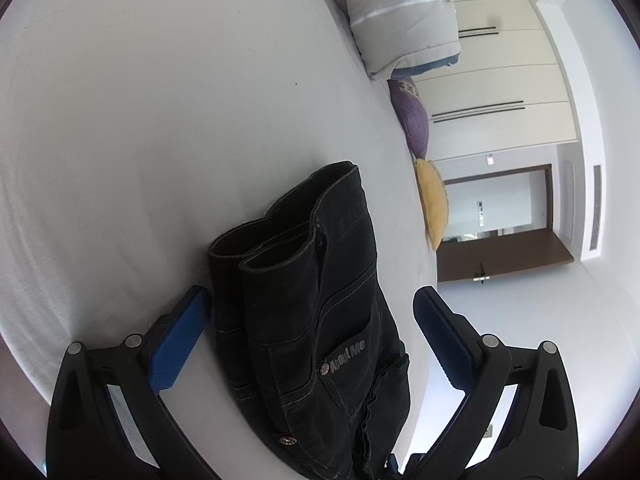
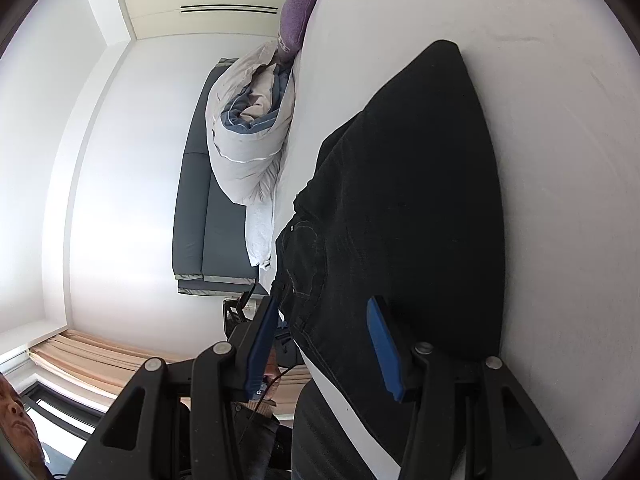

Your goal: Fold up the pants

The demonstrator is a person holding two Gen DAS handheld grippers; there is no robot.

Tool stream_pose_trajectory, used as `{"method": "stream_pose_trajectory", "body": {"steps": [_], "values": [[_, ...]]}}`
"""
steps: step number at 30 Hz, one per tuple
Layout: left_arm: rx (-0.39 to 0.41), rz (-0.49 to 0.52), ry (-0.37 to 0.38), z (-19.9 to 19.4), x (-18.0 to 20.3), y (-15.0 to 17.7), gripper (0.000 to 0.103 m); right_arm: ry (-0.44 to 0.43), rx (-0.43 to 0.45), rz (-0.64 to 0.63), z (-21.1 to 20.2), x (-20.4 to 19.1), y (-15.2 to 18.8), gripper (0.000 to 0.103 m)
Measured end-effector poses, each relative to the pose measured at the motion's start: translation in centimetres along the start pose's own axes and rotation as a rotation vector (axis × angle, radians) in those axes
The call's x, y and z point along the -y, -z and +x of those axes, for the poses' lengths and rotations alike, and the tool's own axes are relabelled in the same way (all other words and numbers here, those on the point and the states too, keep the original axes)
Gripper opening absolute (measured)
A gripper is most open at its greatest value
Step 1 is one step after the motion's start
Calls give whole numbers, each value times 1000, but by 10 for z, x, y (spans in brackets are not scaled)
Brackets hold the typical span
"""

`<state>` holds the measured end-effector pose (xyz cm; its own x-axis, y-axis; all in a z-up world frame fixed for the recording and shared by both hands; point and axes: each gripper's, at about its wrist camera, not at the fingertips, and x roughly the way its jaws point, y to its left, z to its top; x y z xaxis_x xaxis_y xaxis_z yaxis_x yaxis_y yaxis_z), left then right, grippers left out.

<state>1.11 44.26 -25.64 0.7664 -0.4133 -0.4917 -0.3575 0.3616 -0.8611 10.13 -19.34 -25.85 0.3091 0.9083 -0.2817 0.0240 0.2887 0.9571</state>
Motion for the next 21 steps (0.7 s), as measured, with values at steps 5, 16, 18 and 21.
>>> {"method": "stream_pose_trajectory", "body": {"steps": [5, 16, 18, 21], "values": [[-16, -37, 9, 7, -5, -9, 78, 12, -2, 7, 0, 4, -2, 51], [3, -18, -122, 5, -1, -10, 23, 178, -39, 4, 8, 11, -2, 24], [19, 46, -170, 5, 14, -8, 20, 199, -42, -1, 9, 11, -2, 22], [40, 131, -210, 3, 40, -3, 17, 204, -38, 1, 9, 12, -1, 22]]}}
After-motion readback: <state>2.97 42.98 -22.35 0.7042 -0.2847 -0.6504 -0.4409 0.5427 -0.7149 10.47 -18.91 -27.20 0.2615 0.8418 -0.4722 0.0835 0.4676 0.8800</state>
